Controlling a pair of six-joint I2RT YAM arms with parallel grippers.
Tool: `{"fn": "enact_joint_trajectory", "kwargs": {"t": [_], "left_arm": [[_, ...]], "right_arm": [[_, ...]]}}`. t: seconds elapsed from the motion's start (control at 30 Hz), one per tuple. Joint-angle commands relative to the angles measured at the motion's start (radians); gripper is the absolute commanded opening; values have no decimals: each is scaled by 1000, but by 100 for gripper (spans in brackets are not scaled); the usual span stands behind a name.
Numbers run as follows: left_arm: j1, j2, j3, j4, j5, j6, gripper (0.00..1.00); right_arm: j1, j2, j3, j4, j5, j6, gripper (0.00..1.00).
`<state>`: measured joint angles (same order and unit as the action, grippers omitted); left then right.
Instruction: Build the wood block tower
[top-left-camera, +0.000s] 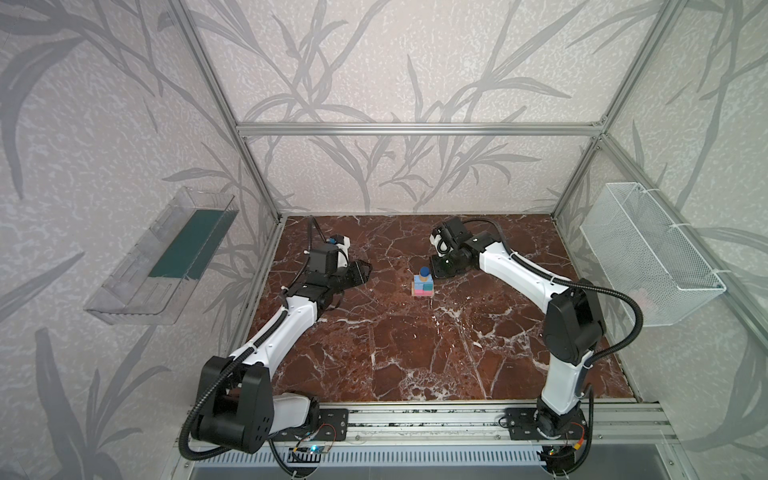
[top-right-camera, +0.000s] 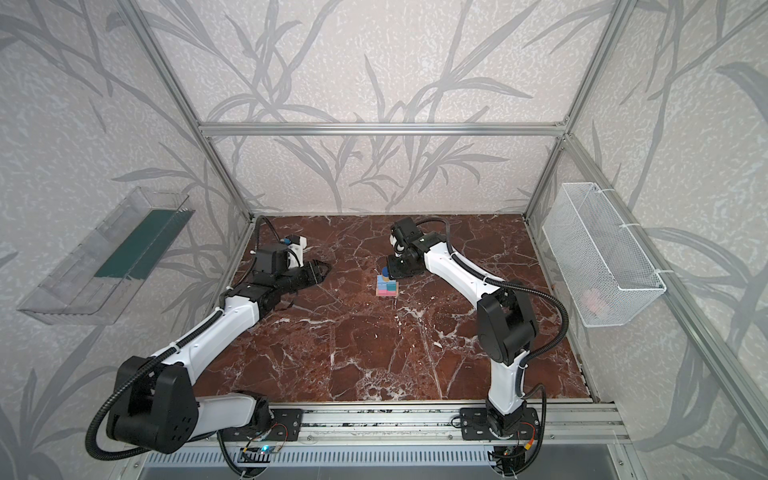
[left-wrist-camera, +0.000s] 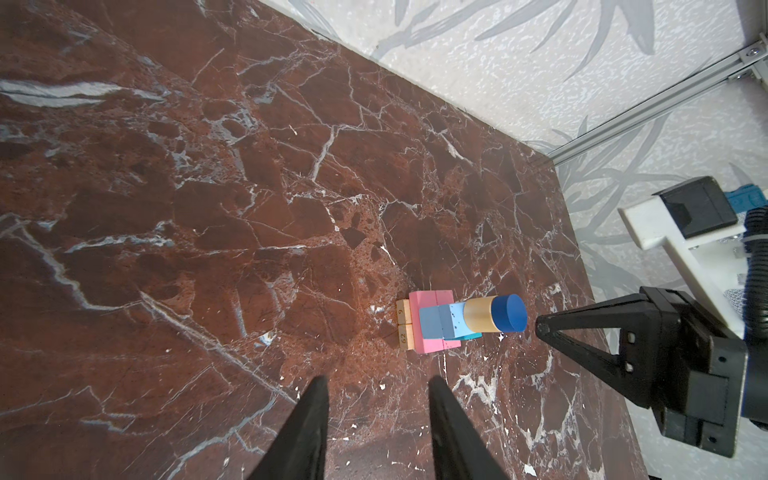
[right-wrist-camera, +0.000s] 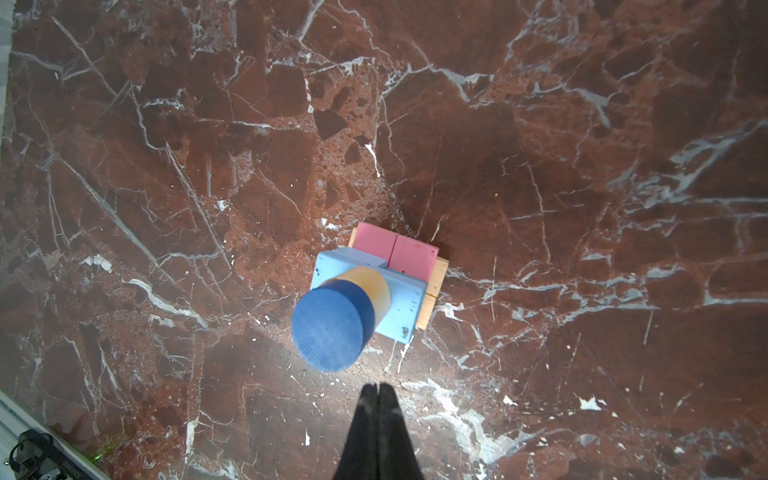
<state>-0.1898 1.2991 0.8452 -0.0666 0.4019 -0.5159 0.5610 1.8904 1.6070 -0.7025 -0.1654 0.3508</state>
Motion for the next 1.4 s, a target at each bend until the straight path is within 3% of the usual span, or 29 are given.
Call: {"fn": "enact_joint_trajectory", "kwargs": {"t": [0.0, 1.37], "left_arm": [[-2, 2, 32, 4, 9, 10, 39], [-2, 2, 34, -7, 5, 16, 39]], "right_arm": [[-2, -15, 2, 13, -17, 13, 0], [-2, 28, 16, 8, -37, 25, 0]]}}
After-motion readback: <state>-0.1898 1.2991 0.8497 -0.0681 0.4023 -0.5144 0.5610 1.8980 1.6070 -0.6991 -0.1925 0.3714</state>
